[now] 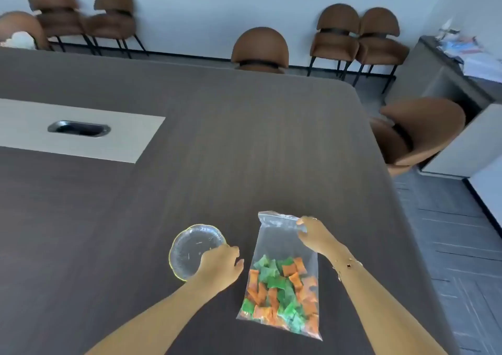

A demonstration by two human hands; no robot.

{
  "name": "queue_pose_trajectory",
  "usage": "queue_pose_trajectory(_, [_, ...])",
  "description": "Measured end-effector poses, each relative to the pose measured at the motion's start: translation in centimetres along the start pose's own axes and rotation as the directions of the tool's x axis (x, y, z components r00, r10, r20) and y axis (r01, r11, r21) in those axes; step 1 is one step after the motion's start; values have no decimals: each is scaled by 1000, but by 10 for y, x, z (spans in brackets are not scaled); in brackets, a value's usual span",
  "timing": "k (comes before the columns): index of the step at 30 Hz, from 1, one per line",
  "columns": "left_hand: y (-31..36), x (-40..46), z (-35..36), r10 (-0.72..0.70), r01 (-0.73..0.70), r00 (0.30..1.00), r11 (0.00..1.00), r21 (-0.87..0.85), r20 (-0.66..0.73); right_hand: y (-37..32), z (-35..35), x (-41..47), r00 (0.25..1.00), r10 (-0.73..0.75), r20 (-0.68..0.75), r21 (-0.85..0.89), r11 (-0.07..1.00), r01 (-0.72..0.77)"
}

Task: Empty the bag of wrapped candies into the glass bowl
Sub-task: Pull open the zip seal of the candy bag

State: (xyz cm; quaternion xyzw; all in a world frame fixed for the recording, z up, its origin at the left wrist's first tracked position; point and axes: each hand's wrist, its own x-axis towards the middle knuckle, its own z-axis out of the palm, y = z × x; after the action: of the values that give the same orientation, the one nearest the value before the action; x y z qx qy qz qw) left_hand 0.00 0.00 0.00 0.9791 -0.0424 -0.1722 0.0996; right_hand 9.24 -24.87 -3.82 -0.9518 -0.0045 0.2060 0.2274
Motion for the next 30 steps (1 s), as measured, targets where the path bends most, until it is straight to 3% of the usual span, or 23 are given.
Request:
queue_pose_trajectory(6, [5,19,23,-55,61,997,993,-105,56,16,25,41,994,94,51,-88,992,-89])
queue_pose_trajectory(9, [6,27,25,-63,68,997,990,-120,48,20,33,47,994,112,5,-187,976,-109])
queue_pose_trajectory(14, [21,36,11,15,-13,1000,983,-182,8,10,14,28,998,-54,-45,-13,998,53])
queue_pose_trajectory(19, [52,45,-11,188,-192,981,962,-194,-36,-11,-5,-22,969,-202,-144,21,978,207])
queue_pose_trajectory(24, [82,41,-43,157,-197,977,923,-330,-146,-24,-27,-66,945,-206,-255,56,972,227])
queue_pose_trajectory(30, [100,31,-70,37,-129,983,838,-530,-181,-40,-51,-105,923,-247,-294,-52,969,242])
